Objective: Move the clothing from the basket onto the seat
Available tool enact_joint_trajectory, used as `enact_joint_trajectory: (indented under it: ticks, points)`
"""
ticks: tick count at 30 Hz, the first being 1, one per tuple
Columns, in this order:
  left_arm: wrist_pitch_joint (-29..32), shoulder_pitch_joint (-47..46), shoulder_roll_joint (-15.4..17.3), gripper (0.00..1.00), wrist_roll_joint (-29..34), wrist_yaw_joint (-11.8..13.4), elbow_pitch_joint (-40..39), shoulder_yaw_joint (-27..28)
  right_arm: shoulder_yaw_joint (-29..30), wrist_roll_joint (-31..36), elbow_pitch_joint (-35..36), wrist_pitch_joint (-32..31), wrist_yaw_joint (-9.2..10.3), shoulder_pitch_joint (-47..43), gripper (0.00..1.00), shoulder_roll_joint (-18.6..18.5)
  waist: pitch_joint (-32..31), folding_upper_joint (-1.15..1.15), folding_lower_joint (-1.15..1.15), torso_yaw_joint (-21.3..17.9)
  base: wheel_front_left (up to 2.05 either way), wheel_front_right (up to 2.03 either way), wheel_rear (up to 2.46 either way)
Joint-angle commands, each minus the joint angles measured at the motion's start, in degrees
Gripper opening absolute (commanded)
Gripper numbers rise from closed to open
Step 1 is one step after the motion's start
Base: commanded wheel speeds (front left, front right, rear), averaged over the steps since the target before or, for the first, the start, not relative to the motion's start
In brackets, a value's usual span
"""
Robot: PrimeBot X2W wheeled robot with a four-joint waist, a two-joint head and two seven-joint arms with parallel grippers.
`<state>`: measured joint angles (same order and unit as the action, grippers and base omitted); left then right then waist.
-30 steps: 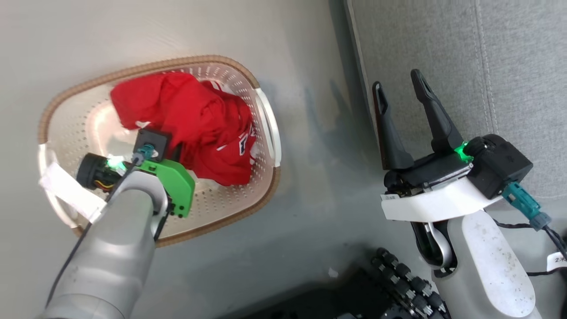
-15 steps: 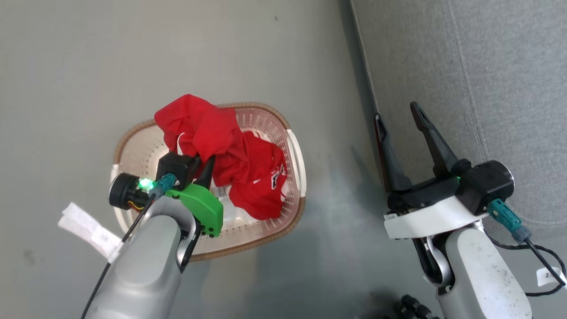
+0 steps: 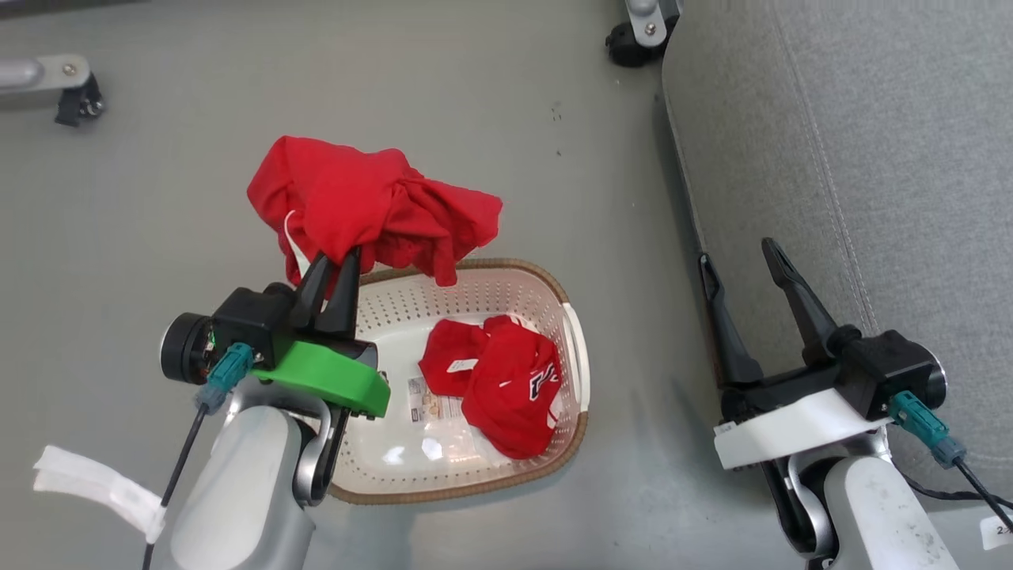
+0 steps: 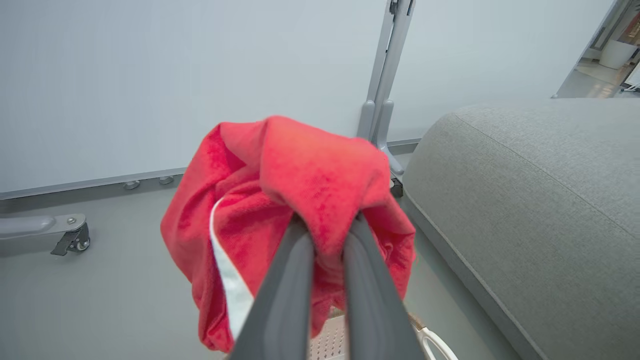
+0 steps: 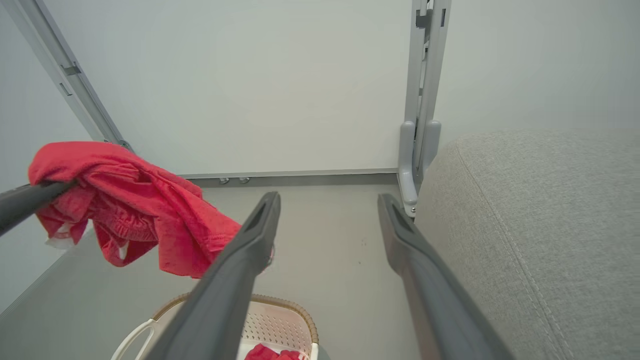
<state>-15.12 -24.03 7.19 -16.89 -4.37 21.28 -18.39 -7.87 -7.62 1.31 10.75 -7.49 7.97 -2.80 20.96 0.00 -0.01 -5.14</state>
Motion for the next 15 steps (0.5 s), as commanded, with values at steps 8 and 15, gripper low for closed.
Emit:
enact_joint_trajectory:
  ticks: [8, 15]
  points:
    - [0.0, 6.2, -0.8, 0.00, 2.0, -1.3, -13.2, 2.6, 1.0, 0.3, 2.8, -2.9, 0.00, -4.9, 1.00, -0.2, -8.4, 0.00, 0.01, 3.8, 0.00, 0.00, 0.00]
    - [0.0, 11.1, -1.9, 0.00, 2.8, -1.4, -19.9, 2.8, 0.7, 0.5, 3.7, -4.8, 0.00, -7.5, 1.00, -0.2, -12.7, 0.00, 0.01, 3.7, 0.00, 0.00, 0.00]
